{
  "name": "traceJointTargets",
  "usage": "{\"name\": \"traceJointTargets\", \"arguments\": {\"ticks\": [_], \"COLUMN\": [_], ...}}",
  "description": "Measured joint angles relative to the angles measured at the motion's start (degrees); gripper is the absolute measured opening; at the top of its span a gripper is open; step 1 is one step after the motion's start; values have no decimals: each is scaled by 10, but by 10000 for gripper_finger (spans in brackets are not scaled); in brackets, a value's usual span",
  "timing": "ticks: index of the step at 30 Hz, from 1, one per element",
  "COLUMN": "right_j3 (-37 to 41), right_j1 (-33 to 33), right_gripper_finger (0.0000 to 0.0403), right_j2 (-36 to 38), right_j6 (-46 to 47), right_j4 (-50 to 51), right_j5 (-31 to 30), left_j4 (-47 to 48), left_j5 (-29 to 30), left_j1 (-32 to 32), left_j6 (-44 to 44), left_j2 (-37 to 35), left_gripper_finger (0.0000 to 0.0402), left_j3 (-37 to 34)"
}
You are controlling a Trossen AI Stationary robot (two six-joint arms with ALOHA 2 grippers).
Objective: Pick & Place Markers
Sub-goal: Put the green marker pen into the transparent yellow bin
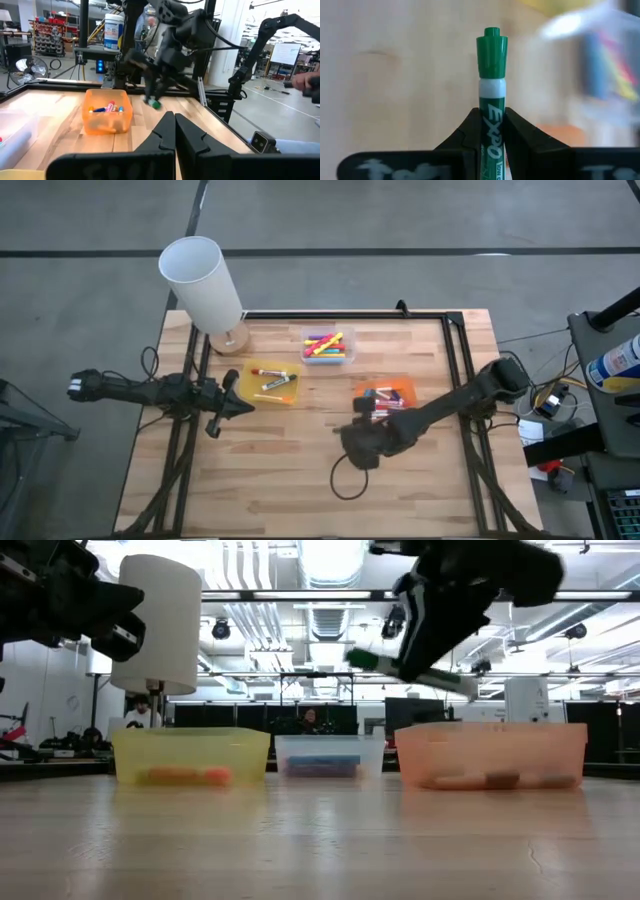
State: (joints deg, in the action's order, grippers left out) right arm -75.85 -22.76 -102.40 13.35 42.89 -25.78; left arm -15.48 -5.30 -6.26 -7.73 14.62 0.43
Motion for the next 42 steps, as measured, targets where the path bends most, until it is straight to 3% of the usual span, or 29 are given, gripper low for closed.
{"name": "traceJointTargets", "arguments": {"ticks": [7,12,15,21,25,29,35,38,42], "right_j3": [2,6,10,11,12,12,29,32,33], "right_j1": [-2,-2,-2,1,19,64,171,230,313], "right_gripper_finger": [46,46,46,46,46,46,46,46,46], "right_j2": [64,88,90,88,88,87,86,86,86], "right_j6": [128,270,313,281,257,82,-207,-283,-347], "right_j4": [129,255,295,300,304,201,-77,-144,-194], "right_j5": [-145,-207,-212,-212,-290,-354,-223,-153,-5], "left_j4": [2,2,2,2,2,2,2,2,2], "left_j5": [0,0,0,0,0,0,0,0,0], "left_j1": [0,0,0,0,0,0,0,0,0], "left_j6": [0,0,0,0,0,0,0,0,0], "left_j2": [2,2,2,2,2,2,2,2,2], "left_gripper_finger": [0,0,0,0,0,0,0,0,0], "left_j3": [0,0,0,0,0,0,0,0,0]}}
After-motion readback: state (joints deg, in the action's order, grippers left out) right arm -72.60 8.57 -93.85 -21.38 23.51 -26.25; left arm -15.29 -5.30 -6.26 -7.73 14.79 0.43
